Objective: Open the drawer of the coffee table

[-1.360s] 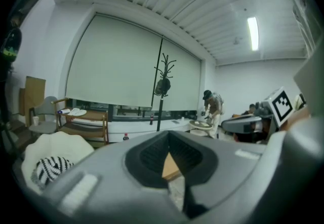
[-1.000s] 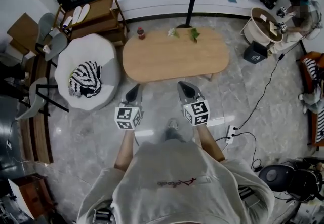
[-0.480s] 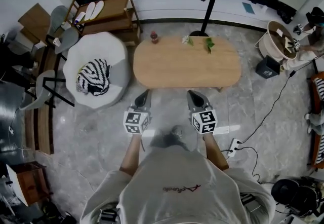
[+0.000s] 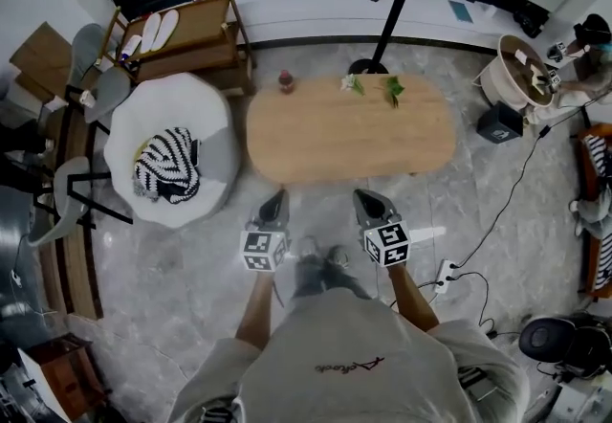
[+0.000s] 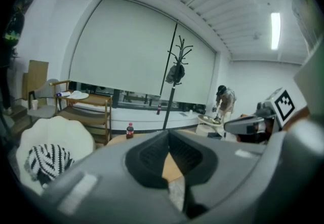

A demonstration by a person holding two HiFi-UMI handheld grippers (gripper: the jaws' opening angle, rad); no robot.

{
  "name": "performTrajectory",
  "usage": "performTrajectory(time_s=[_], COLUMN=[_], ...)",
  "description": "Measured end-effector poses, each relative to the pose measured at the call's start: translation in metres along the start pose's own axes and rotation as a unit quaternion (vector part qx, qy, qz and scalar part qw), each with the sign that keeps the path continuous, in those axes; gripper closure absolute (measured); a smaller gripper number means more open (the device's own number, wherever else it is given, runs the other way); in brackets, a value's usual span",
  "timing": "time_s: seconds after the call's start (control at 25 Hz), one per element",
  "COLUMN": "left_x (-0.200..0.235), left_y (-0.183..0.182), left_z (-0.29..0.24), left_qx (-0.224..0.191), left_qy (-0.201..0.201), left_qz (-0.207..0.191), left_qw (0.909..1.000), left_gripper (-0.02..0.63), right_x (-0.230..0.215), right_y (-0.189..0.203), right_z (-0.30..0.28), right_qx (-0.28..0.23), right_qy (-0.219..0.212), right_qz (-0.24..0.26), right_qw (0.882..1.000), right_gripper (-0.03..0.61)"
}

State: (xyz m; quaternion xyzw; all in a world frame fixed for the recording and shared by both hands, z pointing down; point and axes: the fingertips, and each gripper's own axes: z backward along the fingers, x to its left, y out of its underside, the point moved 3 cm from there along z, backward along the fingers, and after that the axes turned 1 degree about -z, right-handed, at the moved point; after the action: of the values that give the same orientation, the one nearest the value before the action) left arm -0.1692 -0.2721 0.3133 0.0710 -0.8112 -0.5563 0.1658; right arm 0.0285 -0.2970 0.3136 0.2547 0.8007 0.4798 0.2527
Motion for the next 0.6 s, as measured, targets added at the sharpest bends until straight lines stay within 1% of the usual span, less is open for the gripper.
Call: performTrajectory(time_s=[0.2, 0.4, 0.6], left_x=[0.038, 0.059, 0.072], left_y=[0.014, 0.032, 0.054], left_z=[-0.020, -0.028, -0.031], left_qx=[0.009, 0.022, 0.034], left_qy=[0.009, 0.011, 0.004], left_qz=[0.005, 0.021, 0.031], left_qw=[0.9999, 0.9995, 0.9989], left_gripper=[0.611, 0.611, 0.611], right_x=[0.004, 0.006, 0.004], right_y=[0.003, 0.012, 0.027], right_z=[-0.039, -0.063, -0.081], right_qx=[0.011, 0.028, 0.038], right_qy=[0.008, 0.009, 0.004], right_qz=[-0.002, -0.010, -0.010], right_qw=[1.000, 1.000, 0.999], right_gripper=[0.574, 0.574, 0.574])
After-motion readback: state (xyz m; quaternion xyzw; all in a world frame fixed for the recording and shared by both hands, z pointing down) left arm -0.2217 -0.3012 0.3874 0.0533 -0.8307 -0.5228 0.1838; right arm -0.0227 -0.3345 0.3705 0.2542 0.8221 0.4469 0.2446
